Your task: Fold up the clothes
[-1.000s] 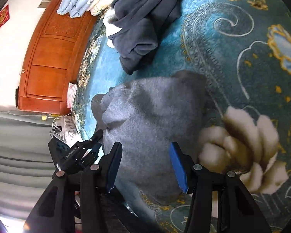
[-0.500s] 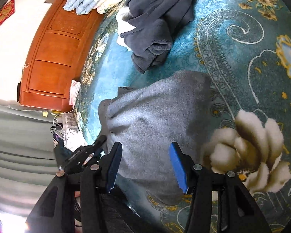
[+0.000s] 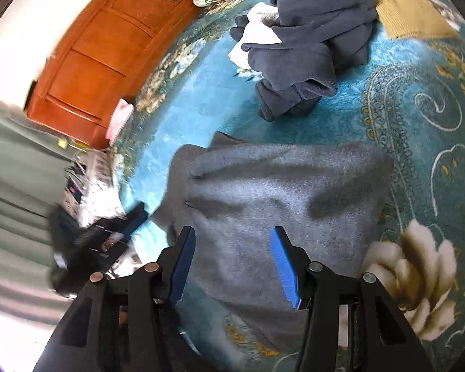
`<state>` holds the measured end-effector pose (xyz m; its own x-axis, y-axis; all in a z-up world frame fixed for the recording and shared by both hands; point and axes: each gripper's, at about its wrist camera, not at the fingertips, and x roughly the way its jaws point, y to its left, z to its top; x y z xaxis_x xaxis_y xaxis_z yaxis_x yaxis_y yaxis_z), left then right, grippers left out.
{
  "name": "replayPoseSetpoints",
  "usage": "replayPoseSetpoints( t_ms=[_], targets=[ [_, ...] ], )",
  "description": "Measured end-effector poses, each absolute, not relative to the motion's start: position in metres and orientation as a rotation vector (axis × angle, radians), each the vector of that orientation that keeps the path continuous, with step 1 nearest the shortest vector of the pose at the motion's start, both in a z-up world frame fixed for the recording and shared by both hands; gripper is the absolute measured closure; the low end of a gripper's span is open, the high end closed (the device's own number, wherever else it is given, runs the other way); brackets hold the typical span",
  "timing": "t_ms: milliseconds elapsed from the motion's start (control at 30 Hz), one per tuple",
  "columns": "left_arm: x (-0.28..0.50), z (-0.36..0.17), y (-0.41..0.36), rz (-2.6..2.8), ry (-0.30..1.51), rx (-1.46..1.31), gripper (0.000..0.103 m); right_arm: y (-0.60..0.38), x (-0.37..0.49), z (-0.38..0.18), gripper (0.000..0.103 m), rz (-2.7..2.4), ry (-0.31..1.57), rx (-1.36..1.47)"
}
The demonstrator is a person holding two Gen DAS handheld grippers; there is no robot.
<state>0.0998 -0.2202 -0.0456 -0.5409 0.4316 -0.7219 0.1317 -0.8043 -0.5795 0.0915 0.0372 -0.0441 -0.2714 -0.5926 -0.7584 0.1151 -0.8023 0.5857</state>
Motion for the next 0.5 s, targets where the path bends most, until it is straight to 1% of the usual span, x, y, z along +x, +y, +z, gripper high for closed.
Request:
replayPoseSetpoints(
  t_ms=[100,167,233,300,333,433,500],
  targets=[
    [0.088,-0.044,-0.188,2.396,-0.746,-1.414,0.07,0.031,0.09,-0.04,0.051,-2.141,-0.548,1.514],
    [0.079,-0.055,-0.175,2.373,-0.704,-1.458,0.07,0.026,0.089,-0.036,0.051,-2.16,-0.521,1.494],
    [0.07,-0.07,-0.17,2.37,-0.682,-1.514,0.07,0.025,0.088,-0.037,0.051,-2.189,-0.488,1.491],
    [0.066,-0.085,-0.169,2.354,-0.672,-1.568,0.07,0.026,0.086,-0.045,0.047,-2.211,-0.464,1.51],
    [0.064,-0.091,-0.17,2.345,-0.668,-1.585,0.07,0.027,0.083,-0.054,0.047,-2.221,-0.453,1.539],
    [0.062,-0.097,-0.171,2.329,-0.663,-1.585,0.07,0.03,0.074,-0.082,0.047,-2.213,-0.469,1.63],
    [0.063,-0.097,-0.172,2.317,-0.677,-1.576,0.07,0.031,0.072,-0.09,0.047,-2.209,-0.48,1.644]
  ],
)
